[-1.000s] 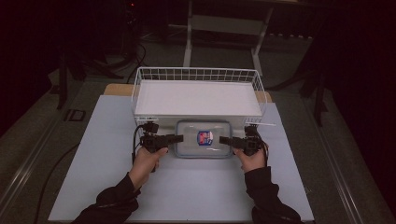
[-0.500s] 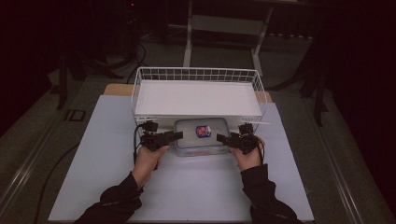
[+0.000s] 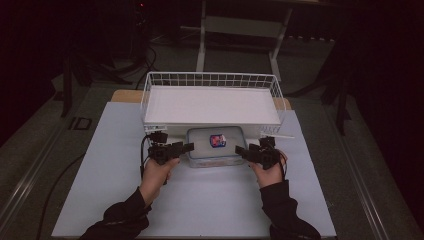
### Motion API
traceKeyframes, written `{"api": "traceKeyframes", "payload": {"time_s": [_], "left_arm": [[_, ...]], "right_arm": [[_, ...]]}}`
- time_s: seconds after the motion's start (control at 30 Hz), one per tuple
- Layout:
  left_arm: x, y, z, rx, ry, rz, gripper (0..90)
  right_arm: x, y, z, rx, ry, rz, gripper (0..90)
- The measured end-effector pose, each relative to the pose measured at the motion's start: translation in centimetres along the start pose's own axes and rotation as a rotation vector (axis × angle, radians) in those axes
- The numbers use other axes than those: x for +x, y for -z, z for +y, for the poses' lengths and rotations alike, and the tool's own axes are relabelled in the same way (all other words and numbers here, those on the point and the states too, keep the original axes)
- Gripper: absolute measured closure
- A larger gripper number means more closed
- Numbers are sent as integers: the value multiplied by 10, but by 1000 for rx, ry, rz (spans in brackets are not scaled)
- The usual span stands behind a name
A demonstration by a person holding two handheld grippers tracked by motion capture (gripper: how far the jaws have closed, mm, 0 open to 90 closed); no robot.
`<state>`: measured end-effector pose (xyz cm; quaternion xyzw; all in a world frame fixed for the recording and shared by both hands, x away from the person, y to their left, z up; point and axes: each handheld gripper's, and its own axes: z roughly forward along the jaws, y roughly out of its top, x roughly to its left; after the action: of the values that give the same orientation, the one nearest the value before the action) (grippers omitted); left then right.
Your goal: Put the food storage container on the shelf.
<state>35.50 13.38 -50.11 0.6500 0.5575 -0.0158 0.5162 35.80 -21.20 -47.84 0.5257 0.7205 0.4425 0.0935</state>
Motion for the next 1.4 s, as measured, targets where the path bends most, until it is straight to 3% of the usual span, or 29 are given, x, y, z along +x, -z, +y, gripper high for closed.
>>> {"api": "traceKeyframes", "payload": {"time_s": [0.13,0.17,0.33,0.43,0.57,0.7,0.73,0.77,0.93,1.1,1.2,1.4], "left_arm": [[0,8,-2,-7,4,12,378],[-2,12,-5,-1,-12,19,378],[-4,24,-14,0,-17,14,379],[-6,31,-20,8,-45,16,378],[-8,41,-29,2,-71,-9,354],[-12,46,-38,-10,-130,-25,304],[-12,46,-38,-10,-130,-25,279],[-13,47,-43,-12,-165,-43,279],[-14,45,-50,-12,-223,-43,168],[-14,45,-54,-29,-272,-17,102],[-16,46,-54,-38,-327,15,55],[-14,48,-56,-65,-319,18,16]], "right_arm": [[2,11,-4,-16,5,4,333],[3,15,-6,-21,5,9,340],[17,31,-20,-26,35,43,399],[25,33,-26,-21,51,73,456],[35,27,-35,1,69,112,666],[41,16,-39,47,84,143,870],[41,16,-39,47,84,143,870],[43,12,-40,57,90,144,883],[51,-8,-42,89,90,152,897],[53,-18,-41,86,86,150,896],[56,-22,-38,87,95,146,898],[57,-31,-35,87,97,138,898]]}}
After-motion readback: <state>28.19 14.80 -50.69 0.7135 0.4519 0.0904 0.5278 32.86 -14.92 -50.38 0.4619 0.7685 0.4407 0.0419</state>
